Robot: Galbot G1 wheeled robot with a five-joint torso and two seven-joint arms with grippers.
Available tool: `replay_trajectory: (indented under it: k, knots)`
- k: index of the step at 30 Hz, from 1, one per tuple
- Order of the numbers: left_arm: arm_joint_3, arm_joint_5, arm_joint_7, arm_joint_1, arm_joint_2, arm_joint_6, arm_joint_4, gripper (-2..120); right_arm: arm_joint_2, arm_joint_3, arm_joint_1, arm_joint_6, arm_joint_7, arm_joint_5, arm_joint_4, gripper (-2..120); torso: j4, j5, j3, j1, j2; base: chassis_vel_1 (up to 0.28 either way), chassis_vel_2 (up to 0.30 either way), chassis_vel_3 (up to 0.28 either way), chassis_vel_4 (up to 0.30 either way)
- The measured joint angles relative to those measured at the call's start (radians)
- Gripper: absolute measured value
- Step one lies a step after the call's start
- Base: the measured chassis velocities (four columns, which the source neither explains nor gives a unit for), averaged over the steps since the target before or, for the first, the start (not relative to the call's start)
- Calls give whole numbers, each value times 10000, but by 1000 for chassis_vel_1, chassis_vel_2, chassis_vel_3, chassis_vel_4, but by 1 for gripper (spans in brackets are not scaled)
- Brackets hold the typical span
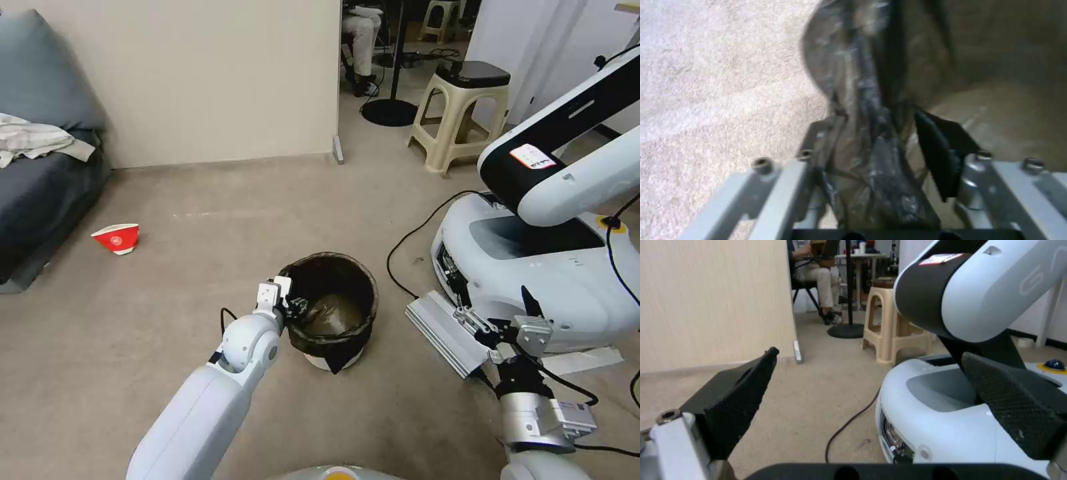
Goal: Pick up the trash can from the floor.
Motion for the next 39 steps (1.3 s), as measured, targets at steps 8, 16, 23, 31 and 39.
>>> replay_trajectory:
  k: [8, 16, 23, 31, 39]
  knots:
    - [-154, 1, 4, 146, -3, -3, -38, 14, 12, -35, -26, 12, 0, -5, 0, 100, -1, -2, 0, -1, 1, 0, 0, 0, 0]
    - [-297, -5, 1, 258, -6, -6, -129, 9, 15, -53, -16, 20, 0, -8, 0, 100, -3, -6, 1, 0, 0, 0, 0, 0, 0]
    - [-572, -229, -63, 330, 63, 1, -712, 3, 11, -55, -24, 33, -1, -12, 1, 100, -2, -2, 3, 0, 0, 0, 0, 0, 0]
    - [-1007, -797, -159, 590, 304, 6, -1494, 1, 10, -55, -56, 41, -2, -19, 42, 100, -2, -4, 3, 0, 0, 0, 0, 0, 0]
    - [-1588, -1456, -132, 1008, 684, 8, -2403, 1, 12, -92, -75, 47, -17, -32, 87, 100, -1, -4, 3, 0, 0, 0, 0, 0, 0]
